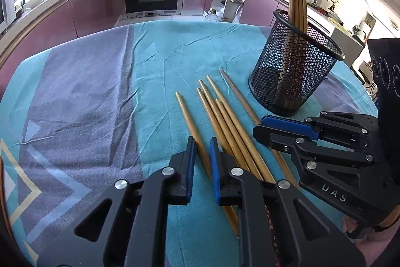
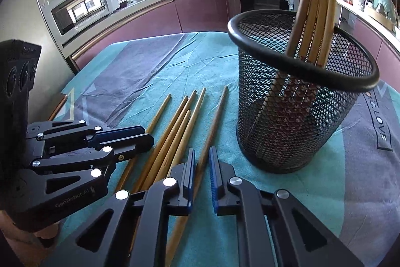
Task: Organize utensils
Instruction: 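Lift the chopstick upright with the left tool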
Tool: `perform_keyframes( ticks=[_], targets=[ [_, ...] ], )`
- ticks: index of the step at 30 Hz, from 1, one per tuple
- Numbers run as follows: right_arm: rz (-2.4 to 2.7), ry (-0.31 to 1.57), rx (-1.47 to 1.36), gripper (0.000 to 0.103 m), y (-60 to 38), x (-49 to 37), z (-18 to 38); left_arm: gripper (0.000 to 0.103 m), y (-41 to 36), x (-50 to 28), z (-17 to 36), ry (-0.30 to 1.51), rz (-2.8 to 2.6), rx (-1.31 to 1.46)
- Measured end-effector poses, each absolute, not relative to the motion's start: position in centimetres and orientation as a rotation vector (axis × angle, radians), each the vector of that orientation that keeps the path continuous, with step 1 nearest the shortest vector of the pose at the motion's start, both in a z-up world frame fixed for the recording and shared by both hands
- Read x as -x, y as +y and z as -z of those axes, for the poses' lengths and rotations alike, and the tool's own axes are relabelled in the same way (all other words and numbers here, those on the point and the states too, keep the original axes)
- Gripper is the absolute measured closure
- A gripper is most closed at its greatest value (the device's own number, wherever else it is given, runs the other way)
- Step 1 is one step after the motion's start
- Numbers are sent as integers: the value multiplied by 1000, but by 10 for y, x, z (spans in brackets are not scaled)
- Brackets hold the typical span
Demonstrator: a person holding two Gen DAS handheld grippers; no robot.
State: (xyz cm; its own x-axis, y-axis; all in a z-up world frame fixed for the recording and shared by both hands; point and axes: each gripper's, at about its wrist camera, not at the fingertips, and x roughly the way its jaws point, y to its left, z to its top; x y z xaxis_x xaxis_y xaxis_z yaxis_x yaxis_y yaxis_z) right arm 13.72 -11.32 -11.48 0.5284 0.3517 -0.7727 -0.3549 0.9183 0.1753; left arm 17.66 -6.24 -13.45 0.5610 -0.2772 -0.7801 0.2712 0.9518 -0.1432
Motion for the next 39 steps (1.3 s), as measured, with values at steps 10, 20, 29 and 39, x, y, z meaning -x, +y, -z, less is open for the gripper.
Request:
perform_keyframes(
  ticks=[10, 20, 29, 39],
  targets=[
    [-446, 925, -47, 97, -125, -132, 111, 96, -58, -170, 132, 925, 315, 44],
    [-519, 880, -97, 97, -133, -119, 92, 96, -46, -154, 110, 883, 359, 78],
    [-581, 790, -157, 97, -144, -103, 62, 96, -28, -132, 70, 809, 462, 138],
    [-572, 681, -194, 97, -165, -93, 30, 96, -6, -107, 16, 677, 551, 198]
  ],
)
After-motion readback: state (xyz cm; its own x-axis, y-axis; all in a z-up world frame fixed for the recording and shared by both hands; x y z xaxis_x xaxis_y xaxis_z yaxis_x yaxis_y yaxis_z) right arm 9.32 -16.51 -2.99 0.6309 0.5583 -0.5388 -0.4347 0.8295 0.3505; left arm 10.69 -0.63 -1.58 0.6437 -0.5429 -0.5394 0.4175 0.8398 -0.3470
